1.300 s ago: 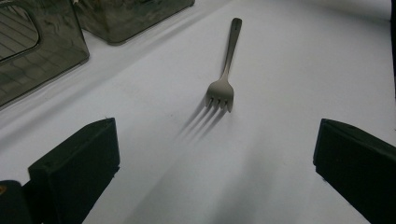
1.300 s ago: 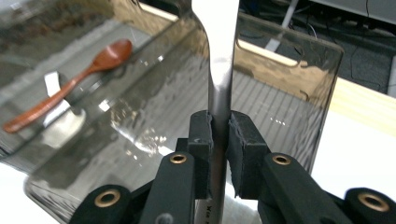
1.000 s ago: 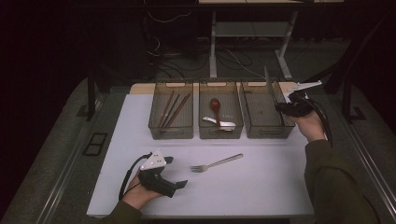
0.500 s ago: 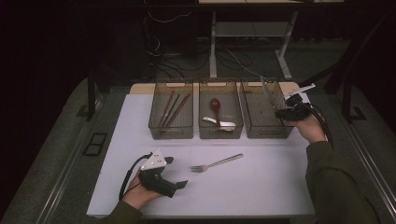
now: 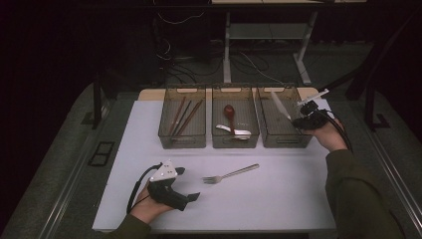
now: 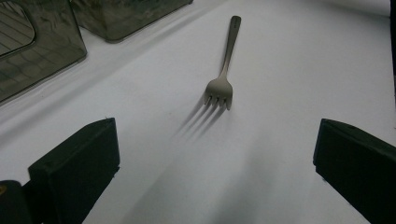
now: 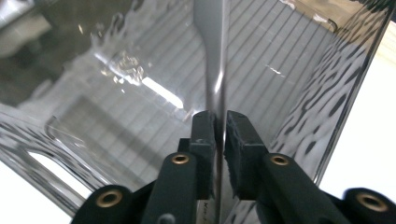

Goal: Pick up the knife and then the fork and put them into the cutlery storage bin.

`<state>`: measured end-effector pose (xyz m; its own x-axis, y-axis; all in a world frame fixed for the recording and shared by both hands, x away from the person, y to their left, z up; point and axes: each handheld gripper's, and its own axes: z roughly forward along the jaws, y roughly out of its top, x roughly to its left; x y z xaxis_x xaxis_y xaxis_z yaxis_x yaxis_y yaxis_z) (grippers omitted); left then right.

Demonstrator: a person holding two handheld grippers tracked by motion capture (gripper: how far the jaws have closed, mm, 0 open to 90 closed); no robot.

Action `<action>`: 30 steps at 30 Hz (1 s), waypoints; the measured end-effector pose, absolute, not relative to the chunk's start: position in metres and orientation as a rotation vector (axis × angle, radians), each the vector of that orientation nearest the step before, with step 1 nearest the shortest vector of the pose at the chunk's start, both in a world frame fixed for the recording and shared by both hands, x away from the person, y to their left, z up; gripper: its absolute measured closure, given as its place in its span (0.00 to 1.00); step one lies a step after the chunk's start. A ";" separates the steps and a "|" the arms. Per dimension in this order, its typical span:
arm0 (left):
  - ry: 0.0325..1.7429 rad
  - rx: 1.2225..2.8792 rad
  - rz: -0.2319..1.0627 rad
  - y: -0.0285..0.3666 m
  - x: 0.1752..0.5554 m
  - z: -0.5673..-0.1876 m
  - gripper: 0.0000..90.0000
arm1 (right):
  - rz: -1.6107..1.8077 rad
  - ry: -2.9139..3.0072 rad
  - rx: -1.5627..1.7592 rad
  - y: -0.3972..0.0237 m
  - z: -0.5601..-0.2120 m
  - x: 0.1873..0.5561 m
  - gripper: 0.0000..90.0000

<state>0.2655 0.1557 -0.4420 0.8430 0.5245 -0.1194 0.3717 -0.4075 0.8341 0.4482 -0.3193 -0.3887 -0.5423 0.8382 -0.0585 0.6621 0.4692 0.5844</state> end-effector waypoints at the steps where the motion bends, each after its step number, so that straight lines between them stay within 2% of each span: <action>1: 0.657 2.042 0.197 0.156 0.266 -0.442 0.00 | 0.738 2.378 1.269 -0.320 -0.388 0.448 0.89; 7: 0.658 2.042 0.197 0.155 0.265 -0.442 0.00 | 0.770 2.359 1.287 -0.325 -0.386 0.447 0.82; 10: 0.656 2.043 0.197 0.155 0.266 -0.442 0.00 | 0.846 2.344 1.314 -0.329 -0.382 0.445 0.74; 18: 0.656 2.041 0.198 0.155 0.265 -0.442 0.00 | 1.039 2.297 1.280 -0.332 -0.367 0.430 0.59; 26: 0.658 2.038 0.199 0.155 0.265 -0.441 0.00 | 1.142 2.293 1.187 -0.319 -0.353 0.403 0.60; 30: 0.658 2.040 0.199 0.156 0.265 -0.441 0.00 | 1.182 2.302 1.134 -0.309 -0.350 0.388 0.69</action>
<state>0.2647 0.1556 -0.4414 0.8420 0.5262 -0.1193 0.3715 -0.4052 0.8353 0.3879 -0.3092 -0.3500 -0.6362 0.7680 0.0739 0.5078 0.3447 0.7895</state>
